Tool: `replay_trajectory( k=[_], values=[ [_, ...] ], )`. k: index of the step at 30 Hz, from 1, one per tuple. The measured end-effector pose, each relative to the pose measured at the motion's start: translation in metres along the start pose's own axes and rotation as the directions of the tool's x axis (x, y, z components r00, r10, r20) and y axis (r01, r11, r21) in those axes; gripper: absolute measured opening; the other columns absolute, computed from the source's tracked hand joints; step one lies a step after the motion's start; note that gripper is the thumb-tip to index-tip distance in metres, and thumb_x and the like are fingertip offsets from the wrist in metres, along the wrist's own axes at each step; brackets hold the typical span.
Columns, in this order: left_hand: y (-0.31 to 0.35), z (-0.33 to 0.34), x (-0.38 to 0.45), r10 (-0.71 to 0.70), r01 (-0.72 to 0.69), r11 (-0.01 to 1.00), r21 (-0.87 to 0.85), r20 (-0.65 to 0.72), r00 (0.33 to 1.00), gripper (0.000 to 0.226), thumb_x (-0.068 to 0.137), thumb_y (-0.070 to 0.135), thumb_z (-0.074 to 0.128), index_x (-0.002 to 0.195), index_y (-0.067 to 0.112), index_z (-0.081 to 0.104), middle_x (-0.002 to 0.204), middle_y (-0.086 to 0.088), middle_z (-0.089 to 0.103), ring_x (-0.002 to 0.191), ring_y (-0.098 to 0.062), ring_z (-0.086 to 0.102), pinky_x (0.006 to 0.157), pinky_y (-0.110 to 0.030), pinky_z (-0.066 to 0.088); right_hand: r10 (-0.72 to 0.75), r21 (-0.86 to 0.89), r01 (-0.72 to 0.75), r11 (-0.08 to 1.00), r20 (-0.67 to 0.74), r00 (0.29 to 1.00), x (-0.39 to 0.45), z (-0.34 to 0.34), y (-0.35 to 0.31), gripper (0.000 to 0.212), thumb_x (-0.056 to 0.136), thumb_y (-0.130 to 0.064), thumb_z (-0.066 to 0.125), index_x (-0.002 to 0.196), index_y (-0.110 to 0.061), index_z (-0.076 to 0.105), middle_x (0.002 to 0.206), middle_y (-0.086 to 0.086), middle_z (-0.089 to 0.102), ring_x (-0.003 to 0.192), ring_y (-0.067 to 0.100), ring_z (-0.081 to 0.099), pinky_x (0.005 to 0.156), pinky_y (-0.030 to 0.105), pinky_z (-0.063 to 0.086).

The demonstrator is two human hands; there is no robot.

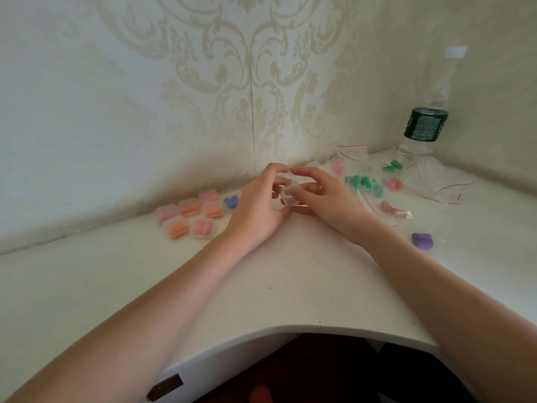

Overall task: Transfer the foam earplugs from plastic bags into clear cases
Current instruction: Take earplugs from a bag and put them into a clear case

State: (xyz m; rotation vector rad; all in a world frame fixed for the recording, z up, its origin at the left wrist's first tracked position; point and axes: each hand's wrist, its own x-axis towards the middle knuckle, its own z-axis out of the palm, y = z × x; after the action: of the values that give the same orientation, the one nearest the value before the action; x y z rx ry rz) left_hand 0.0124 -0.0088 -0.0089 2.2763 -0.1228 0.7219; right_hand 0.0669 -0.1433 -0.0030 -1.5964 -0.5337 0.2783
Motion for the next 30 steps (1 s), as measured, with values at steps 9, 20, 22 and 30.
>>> replay_trajectory(
  k=[9, 20, 22, 30],
  values=[
    [-0.011, 0.005, 0.0, -0.038, 0.0, 0.985, 0.172, 0.215, 0.976, 0.04, 0.084, 0.019, 0.064, 0.124, 0.017, 0.061, 0.118, 0.001, 0.062, 0.117, -0.016, 0.048, 0.089, -0.016, 0.034, -0.203, -0.863, -0.23, 0.449, -0.35, 0.915, 0.001, -0.052, -0.015, 0.031, 0.093, -0.031, 0.055, 0.123, -0.026, 0.058, 0.121, -0.001, 0.06, 0.114, 0.026, 0.051, 0.088, 0.031, 0.026],
    [-0.009, 0.006, -0.003, 0.019, -0.029, 0.993, 0.112, 0.091, 0.996, 0.025, 0.088, 0.02, 0.062, 0.113, 0.021, 0.066, 0.108, 0.011, 0.062, 0.114, -0.01, 0.048, 0.085, -0.007, 0.029, -0.04, -0.654, -0.219, 0.724, -0.357, 0.933, -0.003, -0.051, -0.013, 0.021, 0.085, -0.004, 0.065, 0.103, -0.013, 0.066, 0.087, 0.005, 0.06, 0.059, 0.01, 0.049, 0.045, 0.001, 0.032],
    [-0.004, 0.008, -0.004, 0.024, -0.025, 1.0, 0.015, 0.035, 0.999, 0.02, 0.086, 0.024, 0.066, 0.106, 0.021, 0.068, 0.099, 0.014, 0.063, 0.104, -0.009, 0.053, 0.083, -0.007, 0.034, -0.028, -0.48, -0.179, 0.859, -0.392, 0.919, -0.005, -0.047, -0.017, 0.018, 0.083, -0.004, 0.068, 0.097, -0.015, 0.068, 0.078, 0.002, 0.061, 0.052, 0.008, 0.053, 0.039, 0.01, 0.039],
    [0.015, 0.017, -0.006, -0.229, 0.271, 0.837, -0.475, 0.147, 0.962, 0.057, 0.07, 0.052, 0.071, 0.118, 0.022, 0.059, 0.106, 0.005, 0.069, 0.097, -0.006, 0.065, 0.089, -0.029, 0.052, 0.015, 0.193, 0.002, 0.981, -0.09, 0.996, -0.007, -0.03, -0.026, 0.034, 0.084, 0.009, 0.062, 0.113, -0.007, 0.062, 0.084, 0.007, 0.064, 0.071, 0.012, 0.066, 0.072, 0.019, 0.055]
  ],
)
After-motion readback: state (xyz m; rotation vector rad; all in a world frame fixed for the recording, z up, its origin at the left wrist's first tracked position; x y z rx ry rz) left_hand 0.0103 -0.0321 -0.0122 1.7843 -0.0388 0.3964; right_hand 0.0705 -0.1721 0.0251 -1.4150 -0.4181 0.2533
